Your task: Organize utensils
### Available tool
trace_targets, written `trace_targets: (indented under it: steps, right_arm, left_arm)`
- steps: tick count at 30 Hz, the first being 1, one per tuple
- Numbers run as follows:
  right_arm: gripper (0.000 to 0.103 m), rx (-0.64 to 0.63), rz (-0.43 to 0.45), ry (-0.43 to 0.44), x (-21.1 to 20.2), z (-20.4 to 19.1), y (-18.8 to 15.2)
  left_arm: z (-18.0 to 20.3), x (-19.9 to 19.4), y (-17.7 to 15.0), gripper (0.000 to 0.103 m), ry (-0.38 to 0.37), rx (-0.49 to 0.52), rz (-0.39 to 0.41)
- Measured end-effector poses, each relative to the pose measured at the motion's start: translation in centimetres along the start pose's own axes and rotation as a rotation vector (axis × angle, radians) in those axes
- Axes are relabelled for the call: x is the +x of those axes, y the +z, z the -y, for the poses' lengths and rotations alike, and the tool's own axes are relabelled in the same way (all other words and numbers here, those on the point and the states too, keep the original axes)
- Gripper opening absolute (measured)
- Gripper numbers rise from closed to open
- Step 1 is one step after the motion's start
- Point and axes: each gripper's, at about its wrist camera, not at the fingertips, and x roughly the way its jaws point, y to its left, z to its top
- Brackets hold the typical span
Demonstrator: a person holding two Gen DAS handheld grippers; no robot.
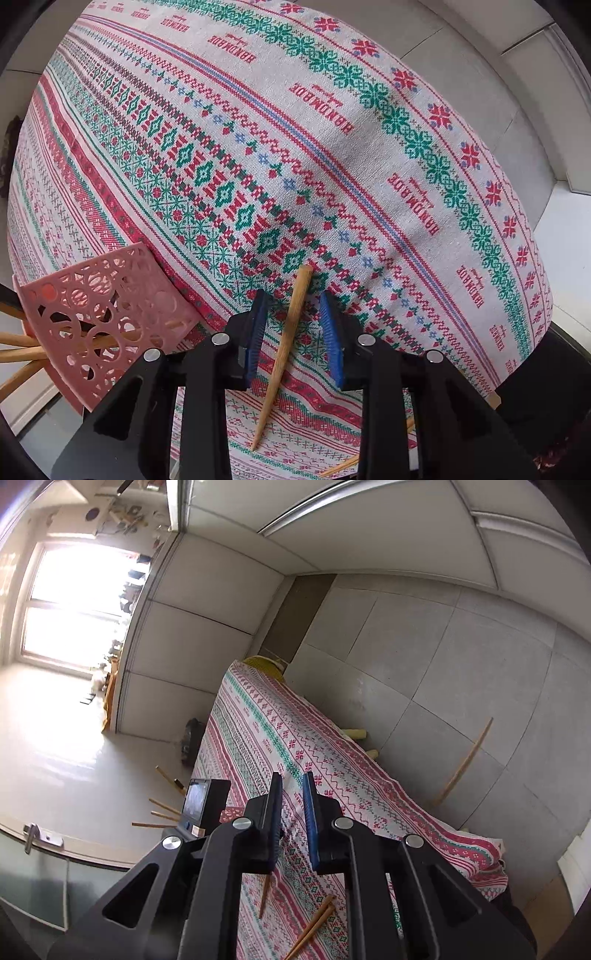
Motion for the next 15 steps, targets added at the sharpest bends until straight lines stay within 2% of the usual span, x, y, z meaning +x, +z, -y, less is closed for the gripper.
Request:
trace_targets:
  steps: [1, 3, 4, 7, 10, 15]
  right_arm:
    - [0.017, 0.023, 0.003, 0.012, -0.4, 0.8, 0.4]
    - [0.038, 0.073, 0.02, 0.029, -1.4, 2.4, 1.2]
    - [0.04, 0.098, 0.036, 0.036, -1.9, 3.2, 1.5]
    - [0.04, 0.138, 0.057, 0.032, -2.5, 4.6, 2.1]
    - [0.04, 0.165, 0.03, 0.023, -2.0, 5.7, 2.4]
    - [0.04, 0.188, -0.036, 0.009, 0.0, 6.8, 2.3]
  left_arm:
    - [-0.2, 0.1, -0.3, 0.027, -0.004, 0.006, 0.011]
    - [-0.3, 0.1, -1.0, 0.011, -0.052, 0.005, 0.04]
    - [-0.7, 0.0, -2.2, 0.009, -0.049, 0.008, 0.065]
    - [-0.1, -0.3, -4.2, 0.006, -0.011, 0.031, 0.136]
    - [0.4, -0.4, -6.2, 0.006, -0.07, 0.019, 0.178]
    - [1.0, -1.6, -9.7, 0.006, -0.086, 0.028, 0.243]
